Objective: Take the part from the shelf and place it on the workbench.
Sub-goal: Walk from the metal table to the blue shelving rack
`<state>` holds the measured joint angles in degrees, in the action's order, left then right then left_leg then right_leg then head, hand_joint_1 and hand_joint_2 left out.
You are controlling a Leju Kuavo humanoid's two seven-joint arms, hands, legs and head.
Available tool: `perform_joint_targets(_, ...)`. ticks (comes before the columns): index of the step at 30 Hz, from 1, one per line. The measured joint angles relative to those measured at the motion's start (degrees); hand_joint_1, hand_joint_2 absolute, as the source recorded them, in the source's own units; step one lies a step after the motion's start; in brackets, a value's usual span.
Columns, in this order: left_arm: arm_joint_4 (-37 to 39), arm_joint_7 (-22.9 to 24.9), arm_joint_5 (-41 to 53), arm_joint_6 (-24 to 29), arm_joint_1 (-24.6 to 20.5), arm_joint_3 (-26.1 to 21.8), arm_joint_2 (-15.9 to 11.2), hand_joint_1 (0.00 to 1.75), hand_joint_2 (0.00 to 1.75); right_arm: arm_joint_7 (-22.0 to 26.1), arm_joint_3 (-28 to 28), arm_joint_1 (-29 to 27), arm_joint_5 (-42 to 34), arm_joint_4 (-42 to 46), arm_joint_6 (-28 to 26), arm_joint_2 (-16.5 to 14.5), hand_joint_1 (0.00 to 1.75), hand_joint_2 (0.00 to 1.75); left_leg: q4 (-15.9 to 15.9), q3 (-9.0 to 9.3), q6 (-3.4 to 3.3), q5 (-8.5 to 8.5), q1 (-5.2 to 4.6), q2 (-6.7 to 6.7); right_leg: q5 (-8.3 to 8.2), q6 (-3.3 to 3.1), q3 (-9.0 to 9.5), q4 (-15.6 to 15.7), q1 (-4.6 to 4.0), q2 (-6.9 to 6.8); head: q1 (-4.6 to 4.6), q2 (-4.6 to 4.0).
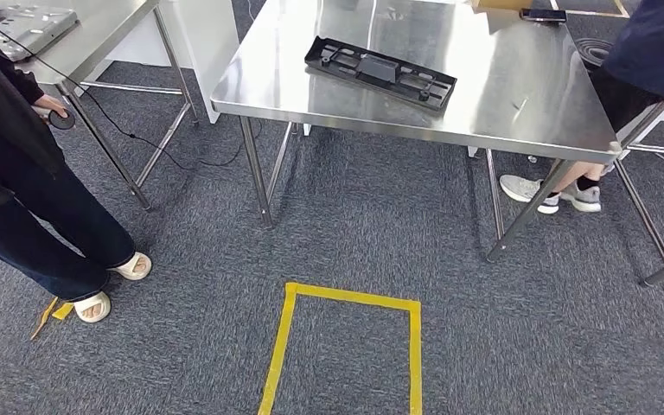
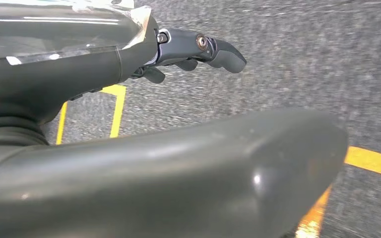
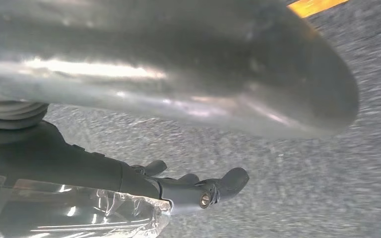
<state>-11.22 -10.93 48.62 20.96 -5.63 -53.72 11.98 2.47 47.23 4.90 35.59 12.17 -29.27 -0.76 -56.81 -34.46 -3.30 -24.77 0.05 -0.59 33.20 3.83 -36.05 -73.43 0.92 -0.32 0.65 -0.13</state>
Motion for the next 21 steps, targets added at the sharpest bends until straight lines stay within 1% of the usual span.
perform_joint_targets(1, 0.0, 0.0, -0.1, 0.0, 0.0, 0.0, 0.0, 0.0, 0.0, 0.0, 0.0, 0.0, 0.1, 0.0, 0.0, 0.0, 0.0, 0.0, -0.1, -1.08, 0.21, 0.91, 0.05, -0.05, -1.51, 0.76, 2.25, 1.8, 0.07, 0.01, 0.03, 0.0)
perform_joint_targets(2, 0.0, 0.0, -0.1, 0.0, 0.0, 0.0, 0.0, 0.0, 0.0, 0.0, 0.0, 0.1, 0.2, 0.0, 0.0, 0.1, 0.0, 0.0, -0.2, -1.99, 0.47, 1.76, 0.06, -0.07, -2.37, 1.19, 5.43, 5.5, 0.17, 0.04, 0.07, 0.0)
perform_joint_targets(3, 0.0, 0.0, -0.1, 0.0, 0.0, 0.0, 0.0, 0.0, 0.0, 0.0, 0.0, 0.3, 0.3, 0.0, 0.0, 0.1, 0.0, 0.0, -0.4, -2.79, 0.8, 2.56, 0.01, -0.07, -2.21, 1.15, 9.13, 10.5, 0.07, 0.11, 0.09, 0.0)
perform_joint_targets(4, 0.1, 0.0, -0.1, 0.0, 0.0, 0.0, 0.0, 0.0, 0.0, 0.0, 0.0, 0.4, 0.4, 0.0, 0.1, 0.2, 0.0, 0.0, -0.5, -3.33, 1.14, 3.35, -0.11, -0.1, -1.34, 0.69, 11.99, 14.8, -0.05, 0.19, 0.07, 0.0)
perform_joint_targets(5, 0.1, -0.1, -0.1, 0.0, 0.0, -0.1, 0.0, 0.0, 0.0, 0.0, 0.0, 0.5, 0.5, 0.0, 0.1, 0.2, 0.0, 0.0, -0.5, -3.6, 1.42, 4.08, -0.23, -0.15, -0.38, 0.1, 13.76, 17.8, -0.23, 0.26, 0.04, 0.0)
perform_joint_targets(6, 0.1, -0.1, -0.2, 0.0, 0.0, -0.1, 0.0, 0.0, 0.0, 0.0, 0.0, 0.5, 0.5, 0.0, 0.1, 0.2, 0.0, 0.0, -0.5, -3.76, 1.7, 4.76, -0.29, -0.18, 0.13, -0.49, 14.29, 19.2, -0.45, 0.28, -0.01, 0.0)
perform_joint_targets(7, 0.1, -0.1, -0.2, 0.1, 0.0, -0.1, 0.0, 0.0, 0.0, 0.0, 0.0, 0.4, 0.6, 0.0, 0.2, 0.1, 0.0, 0.0, -0.4, -3.91, 1.98, 5.18, -0.2, -0.18, -0.05, -1.12, 13.76, 19.1, -0.23, 0.21, -0.08, 0.0)
perform_joint_targets(8, 0.1, -0.1, -0.2, 0.1, 0.1, -0.2, 0.0, 0.0, 0.0, 0.0, 0.0, 0.4, 0.6, 0.0, 0.2, 0.1, 0.0, 0.0, -0.9, -4.15, 2.25, 4.46, -0.05, -0.09, -0.56, -1.71, 13.2, 18.9, -0.08, 0.09, -0.1, 0.0)
perform_joint_targets(9, 0.1, -0.1, -0.3, 0.1, 0.2, -0.2, 0.0, 0.0, 0.0, 0.0, 0.0, 0.4, 0.7, 0.0, 0.2, 0.1, 0.0, 0.0, -2.1, -4.54, 2.54, 2.47, 0.11, 0.0, -1.17, -2.49, 12.57, 18.8, 0.09, -0.05, -0.19, 0.0)
perform_joint_targets(10, 0.1, -0.1, -0.4, 0.2, 0.3, -0.3, 0.0, 0.0, 0.0, -0.1, 0.0, 0.5, 0.9, 0.0, 0.2, 0.0, 0.0, 0.0, -4.6, -5.08, 2.79, -0.66, 0.25, 0.14, -1.92, -3.16, 11.82, 18.7, 0.21, -0.19, -0.29, 0.0)
perform_joint_targets(11, 0.1, -0.1, -0.5, 0.2, 0.3, -0.3, 0.0, 0.0, 0.0, -0.2, 0.0, 0.5, 1.0, 0.0, 0.2, 0.0, 0.0, 0.0, -8.1, -5.65, 3.0, -4.27, 0.32, 0.28, -2.67, -3.6, 11.0, 18.7, 0.03, -0.32, -0.39, 0.0)
perform_joint_targets(12, 0.1, -0.2, -0.5, 0.2, 0.3, -0.3, -0.1, 0.0, 0.0, -0.2, 0.0, 0.6, 1.2, 0.0, 0.3, 0.0, 0.0, 0.0, -12.0, -6.11, 3.17, -7.02, 0.39, 0.37, -3.42, -3.87, 10.14, 18.6, -0.1, -0.42, -0.47, 0.0)
perform_joint_targets(13, 0.1, -0.2, -0.6, 0.2, 0.3, -0.3, -0.1, 0.0, 0.0, -0.3, 0.0, 0.7, 1.3, 0.0, 0.3, 0.0, 0.0, 0.0, -15.3, -6.25, 3.28, -8.29, 0.46, 0.46, -4.13, -3.87, 9.23, 18.5, -0.23, -0.51, -0.55, 0.0)
perform_joint_targets(14, 0.1, -0.2, -0.6, 0.2, 0.3, -0.3, -0.1, 0.0, 0.0, -0.3, 0.0, 0.7, 1.4, 0.0, 0.3, 0.0, 0.0, 0.0, -17.2, -5.84, 3.34, -8.0, 0.53, 0.48, -4.77, -3.79, 8.33, 18.3, -0.33, -0.59, -0.6, 0.0)
perform_joint_targets(15, 0.1, -0.3, -0.7, 0.2, 0.3, -0.3, -0.1, 0.0, 0.0, -0.4, 0.0, 0.7, 1.5, 0.0, 0.3, 0.0, 0.0, 0.0, -17.5, -4.73, 3.32, -6.66, 0.59, 0.48, -5.31, -3.64, 7.44, 18.0, -0.37, -0.63, -0.65, 0.0)
perform_joint_targets(16, 0.1, -0.4, -0.7, 0.2, 0.3, -0.3, -0.1, 0.0, 0.0, -0.4, 0.0, 0.8, 1.6, 0.0, 0.4, 0.0, 0.0, 0.0, -15.8, -2.66, 3.22, -5.09, 0.63, 0.48, -5.77, -3.44, 6.48, 17.7, -0.38, -0.64, -0.73, 0.0)
perform_joint_targets(17, 0.1, -0.6, -0.7, 0.3, 0.2, -0.3, -0.1, 0.0, 0.0, -0.4, 0.0, 0.9, 1.6, 0.0, 0.4, 0.0, 0.0, 0.0, -12.4, 0.34, 3.06, -4.25, 0.66, 0.51, -6.18, -3.21, 5.59, 17.2, -0.37, -0.63, -0.76, 0.0)
perform_joint_targets(18, 0.1, -0.7, -0.7, 0.4, 0.2, -0.3, -0.1, 0.0, 0.0, -0.4, 0.0, 1.0, 1.6, 0.0, 0.4, 0.0, 0.0, 0.0, -8.1, 3.63, 2.84, -4.38, 0.61, 0.56, -6.5, -2.97, 4.73, 16.7, -0.45, -0.62, -0.76, 0.0)
perform_joint_targets(19, 0.1, -0.8, -0.7, 0.6, 0.1, -0.4, -0.1, 0.0, 0.0, -0.4, 0.0, 1.1, 1.6, 0.0, 0.4, 0.0, 0.0, 0.0, -4.1, 6.32, 2.6, -5.14, 0.49, 0.62, -6.88, -2.6, 4.04, 16.3, -0.54, -0.64, -0.73, 0.0)
perform_joint_targets(20, 0.1, -0.9, -0.7, 0.6, 0.0, -0.4, -0.1, 0.0, 0.0, -0.4, 0.0, 1.1, 1.6, 0.0, 0.4, 0.0, 0.0, 0.0, -1.3, 7.96, 2.32, -6.05, 0.29, 0.67, -7.3, -2.18, 3.56, 16.1, -0.57, -0.68, -0.69, 0.0)
perform_joint_targets(21, 0.1, -1.0, -0.7, 0.7, 0.0, -0.4, -0.1, 0.0, 0.0, -0.4, 0.0, 1.2, 1.6, 0.0, 0.5, 0.0, 0.0, 0.0, 0.0, 8.44, 2.02, -6.52, 0.04, 0.69, -7.72, -1.75, 3.23, 16.0, -0.57, -0.73, -0.63, 0.0)
